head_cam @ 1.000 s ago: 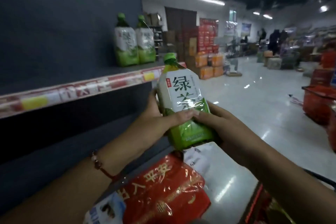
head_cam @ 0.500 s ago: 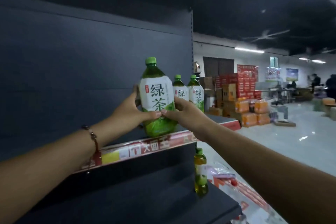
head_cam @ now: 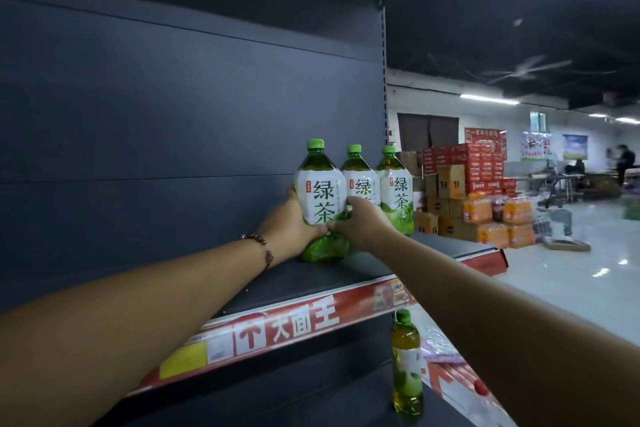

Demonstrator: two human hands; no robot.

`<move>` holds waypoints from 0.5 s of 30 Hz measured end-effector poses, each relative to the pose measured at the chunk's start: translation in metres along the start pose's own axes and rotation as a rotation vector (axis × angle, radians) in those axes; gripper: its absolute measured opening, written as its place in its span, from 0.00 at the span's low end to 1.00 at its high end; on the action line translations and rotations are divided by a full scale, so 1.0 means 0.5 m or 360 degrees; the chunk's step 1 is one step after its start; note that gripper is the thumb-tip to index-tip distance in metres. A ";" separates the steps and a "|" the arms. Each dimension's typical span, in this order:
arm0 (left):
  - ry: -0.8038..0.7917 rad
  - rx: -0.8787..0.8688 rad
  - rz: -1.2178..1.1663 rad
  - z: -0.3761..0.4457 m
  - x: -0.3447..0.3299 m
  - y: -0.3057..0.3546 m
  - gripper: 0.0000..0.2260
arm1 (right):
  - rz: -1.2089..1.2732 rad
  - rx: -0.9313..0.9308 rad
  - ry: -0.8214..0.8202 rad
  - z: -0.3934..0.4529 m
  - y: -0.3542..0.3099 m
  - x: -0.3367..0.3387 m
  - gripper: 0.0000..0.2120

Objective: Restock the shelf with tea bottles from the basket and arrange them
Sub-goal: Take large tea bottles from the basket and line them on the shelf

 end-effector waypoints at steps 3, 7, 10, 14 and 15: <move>-0.0007 0.0093 0.0074 0.047 -0.012 -0.008 0.35 | 0.0000 -0.0059 0.0045 0.050 0.018 -0.007 0.13; 0.0036 0.0145 0.0153 0.086 -0.021 -0.023 0.33 | 0.0027 -0.0048 0.0115 0.081 0.035 -0.018 0.13; 0.0034 0.0173 0.0159 0.099 -0.024 -0.033 0.33 | 0.0102 -0.0010 0.0055 0.078 0.043 -0.018 0.20; 0.0047 0.0191 0.0105 0.094 -0.026 -0.030 0.29 | 0.0233 0.0011 -0.0072 0.065 0.043 -0.008 0.24; 0.0045 0.0185 0.0108 0.091 -0.026 -0.026 0.29 | 0.0228 0.0011 -0.0097 0.060 0.041 -0.004 0.23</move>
Point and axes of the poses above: each hand's wrist, its own z-axis towards the middle knuckle, its own x-axis out of the back of the hand, y = z × x, the point moved 1 cm from there along z, towards the middle knuckle, and after that the axes turned 12 degrees about -y, right-handed, at the moved point
